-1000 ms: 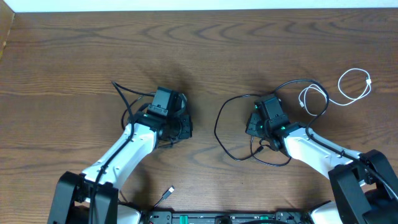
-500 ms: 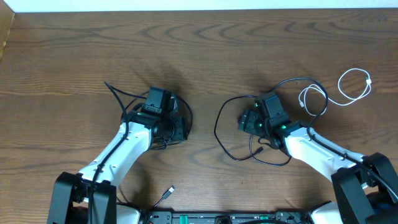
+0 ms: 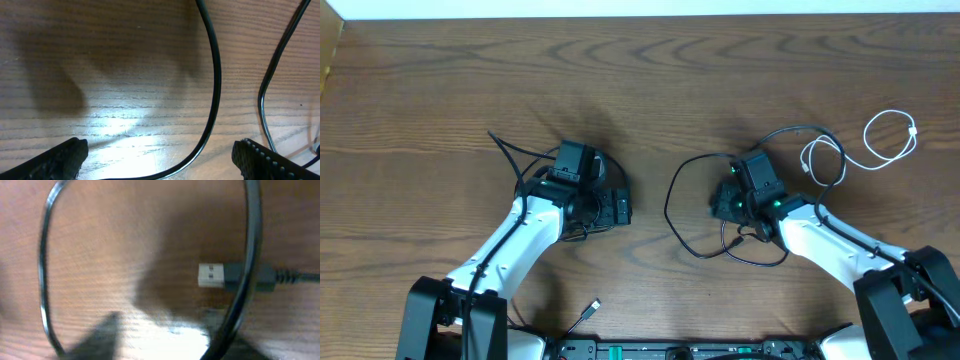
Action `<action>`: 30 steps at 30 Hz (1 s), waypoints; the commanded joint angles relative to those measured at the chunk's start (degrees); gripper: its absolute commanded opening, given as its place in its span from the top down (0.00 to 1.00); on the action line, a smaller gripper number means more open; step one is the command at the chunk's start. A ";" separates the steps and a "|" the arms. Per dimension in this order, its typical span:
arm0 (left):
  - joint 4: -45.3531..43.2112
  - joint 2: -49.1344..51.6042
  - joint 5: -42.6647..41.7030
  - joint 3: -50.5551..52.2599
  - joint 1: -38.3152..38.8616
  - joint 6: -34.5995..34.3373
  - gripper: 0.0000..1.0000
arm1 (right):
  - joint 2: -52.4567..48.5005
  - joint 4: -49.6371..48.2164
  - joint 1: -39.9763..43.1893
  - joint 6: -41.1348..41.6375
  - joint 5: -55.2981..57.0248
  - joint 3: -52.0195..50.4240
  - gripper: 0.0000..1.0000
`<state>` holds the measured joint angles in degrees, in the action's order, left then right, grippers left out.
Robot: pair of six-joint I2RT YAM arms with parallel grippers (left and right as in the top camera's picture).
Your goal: Untangle cables
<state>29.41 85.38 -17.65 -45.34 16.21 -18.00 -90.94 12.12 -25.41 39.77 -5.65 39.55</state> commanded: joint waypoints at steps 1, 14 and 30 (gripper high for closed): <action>0.09 -0.28 0.79 0.39 -0.17 0.37 0.02 | -1.27 0.44 0.13 -1.31 -1.40 -1.20 0.99; 0.11 -0.28 0.79 0.39 -0.17 0.37 0.02 | 10.05 -5.95 0.68 -16.35 -23.23 4.90 0.99; 0.09 -0.28 0.79 0.39 -0.17 0.37 0.02 | 31.85 -7.50 3.08 -32.57 32.83 14.05 0.99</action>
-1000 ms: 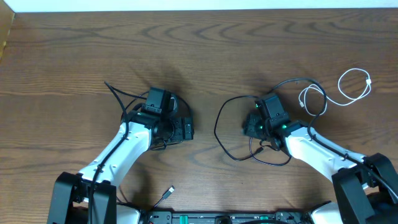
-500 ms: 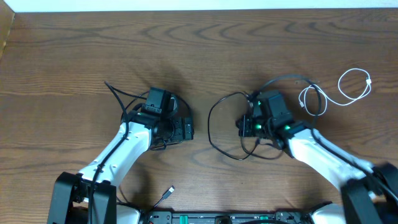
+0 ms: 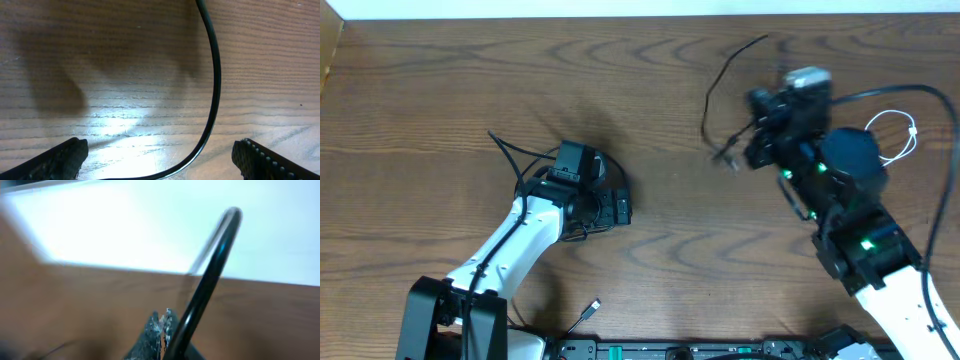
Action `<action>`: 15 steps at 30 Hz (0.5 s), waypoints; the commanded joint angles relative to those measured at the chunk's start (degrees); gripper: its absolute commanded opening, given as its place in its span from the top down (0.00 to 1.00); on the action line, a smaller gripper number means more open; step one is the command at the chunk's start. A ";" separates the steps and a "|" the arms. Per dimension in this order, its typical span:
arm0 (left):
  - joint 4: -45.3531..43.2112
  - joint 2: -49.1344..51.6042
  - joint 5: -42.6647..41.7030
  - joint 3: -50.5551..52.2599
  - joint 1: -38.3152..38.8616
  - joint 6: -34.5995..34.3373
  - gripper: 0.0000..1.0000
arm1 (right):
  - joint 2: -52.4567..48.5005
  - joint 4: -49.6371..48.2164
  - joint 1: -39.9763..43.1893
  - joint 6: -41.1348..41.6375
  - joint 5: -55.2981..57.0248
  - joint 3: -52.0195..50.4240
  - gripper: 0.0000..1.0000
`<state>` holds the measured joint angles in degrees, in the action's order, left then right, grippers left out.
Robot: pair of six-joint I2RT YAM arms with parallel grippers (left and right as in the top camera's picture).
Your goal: Untangle cables
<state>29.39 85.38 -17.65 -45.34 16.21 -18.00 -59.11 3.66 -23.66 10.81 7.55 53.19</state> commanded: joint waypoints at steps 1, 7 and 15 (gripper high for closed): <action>0.11 -0.28 0.79 0.39 -0.17 0.37 0.02 | -0.15 2.29 1.95 -3.63 22.10 0.39 0.99; 0.11 -0.28 0.79 0.39 -0.17 0.37 0.02 | -4.52 10.12 5.33 -3.54 22.32 0.35 0.99; 0.11 -0.28 0.79 0.39 -0.17 0.37 0.02 | -12.68 15.96 11.39 4.90 22.53 0.35 0.99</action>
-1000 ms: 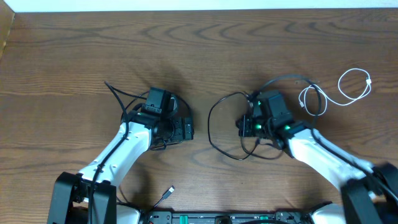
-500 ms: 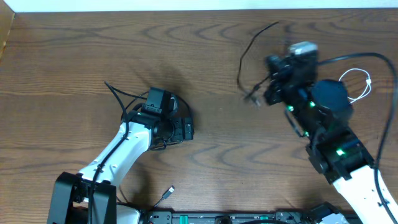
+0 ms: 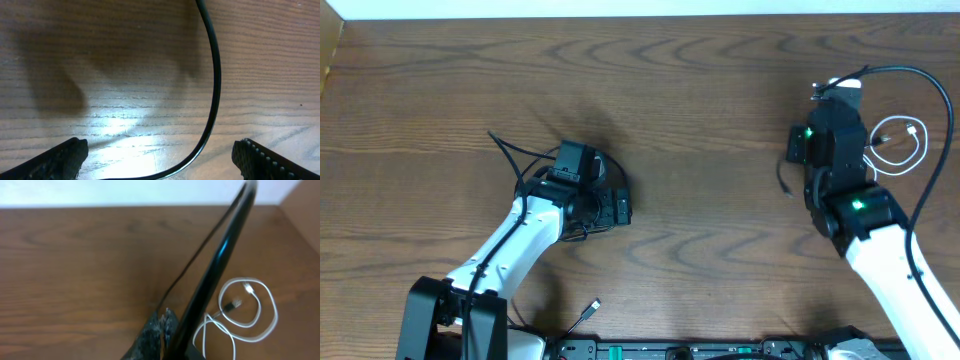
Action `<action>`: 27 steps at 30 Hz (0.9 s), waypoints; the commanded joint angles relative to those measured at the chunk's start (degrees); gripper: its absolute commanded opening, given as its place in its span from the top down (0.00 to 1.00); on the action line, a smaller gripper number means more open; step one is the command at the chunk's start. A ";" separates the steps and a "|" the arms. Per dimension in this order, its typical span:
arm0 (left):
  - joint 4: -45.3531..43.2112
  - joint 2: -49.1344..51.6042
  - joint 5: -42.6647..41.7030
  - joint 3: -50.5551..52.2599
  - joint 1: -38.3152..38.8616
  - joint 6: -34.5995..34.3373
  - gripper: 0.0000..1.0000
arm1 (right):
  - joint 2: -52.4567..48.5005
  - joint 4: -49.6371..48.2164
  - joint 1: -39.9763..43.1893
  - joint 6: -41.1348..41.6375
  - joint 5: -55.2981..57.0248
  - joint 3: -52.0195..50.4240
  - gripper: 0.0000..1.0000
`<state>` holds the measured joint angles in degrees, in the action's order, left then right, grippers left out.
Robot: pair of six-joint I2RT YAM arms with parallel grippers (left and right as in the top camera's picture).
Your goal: Untangle cables
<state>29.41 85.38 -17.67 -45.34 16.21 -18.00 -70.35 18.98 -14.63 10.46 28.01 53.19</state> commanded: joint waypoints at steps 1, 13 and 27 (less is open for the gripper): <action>0.11 -0.28 0.81 0.39 -0.17 0.37 0.02 | -2.05 1.18 3.43 7.21 2.05 0.35 0.98; 0.11 -0.28 0.81 0.39 -0.17 0.37 0.02 | -3.82 4.87 10.10 11.80 -7.58 0.35 0.01; 0.09 -0.28 0.81 0.39 -0.17 0.37 0.02 | -8.83 4.90 7.15 10.08 -48.65 0.28 0.24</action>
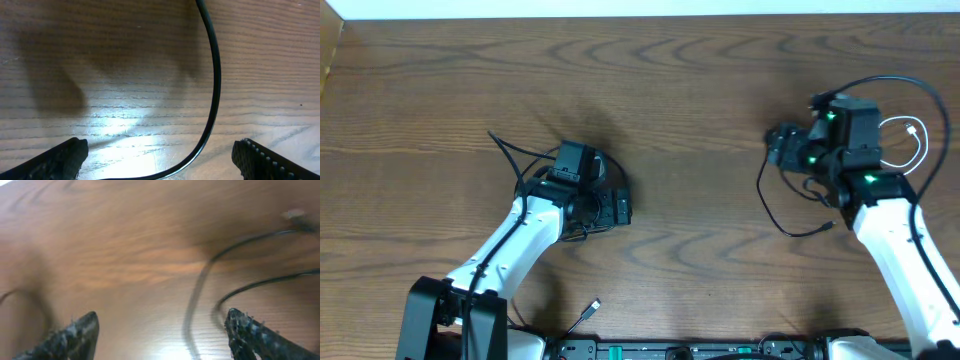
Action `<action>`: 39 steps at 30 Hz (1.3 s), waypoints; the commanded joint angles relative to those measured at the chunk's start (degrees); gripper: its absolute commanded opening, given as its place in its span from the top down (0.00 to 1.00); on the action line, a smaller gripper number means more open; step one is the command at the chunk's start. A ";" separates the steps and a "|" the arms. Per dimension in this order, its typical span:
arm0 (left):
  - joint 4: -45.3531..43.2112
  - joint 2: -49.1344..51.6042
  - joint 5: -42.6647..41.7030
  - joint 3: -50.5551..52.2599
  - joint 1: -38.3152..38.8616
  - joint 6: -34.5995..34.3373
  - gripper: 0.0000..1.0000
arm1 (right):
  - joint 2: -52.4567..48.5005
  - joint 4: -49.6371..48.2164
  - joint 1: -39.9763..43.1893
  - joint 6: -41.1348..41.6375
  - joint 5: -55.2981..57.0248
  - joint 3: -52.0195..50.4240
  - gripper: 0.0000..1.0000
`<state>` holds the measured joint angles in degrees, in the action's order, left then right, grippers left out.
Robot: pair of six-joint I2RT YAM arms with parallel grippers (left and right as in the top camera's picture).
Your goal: Untangle cables
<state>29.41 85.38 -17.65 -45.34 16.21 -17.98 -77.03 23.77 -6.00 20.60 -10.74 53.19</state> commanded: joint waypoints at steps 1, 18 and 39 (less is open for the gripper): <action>0.09 -0.28 0.79 0.39 -0.17 0.35 0.02 | -3.04 0.11 -2.08 -0.07 -10.49 0.28 0.24; 0.09 -0.28 0.79 0.39 -0.17 0.35 0.02 | -21.59 0.68 -16.37 -0.04 -10.60 0.28 0.01; 0.11 -0.28 0.79 0.39 -0.17 0.35 0.02 | -27.61 0.70 -18.23 -0.04 -10.60 0.28 0.01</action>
<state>29.41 85.38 -17.65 -45.34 16.21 -18.00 -101.32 23.77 -23.81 20.45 -22.11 55.00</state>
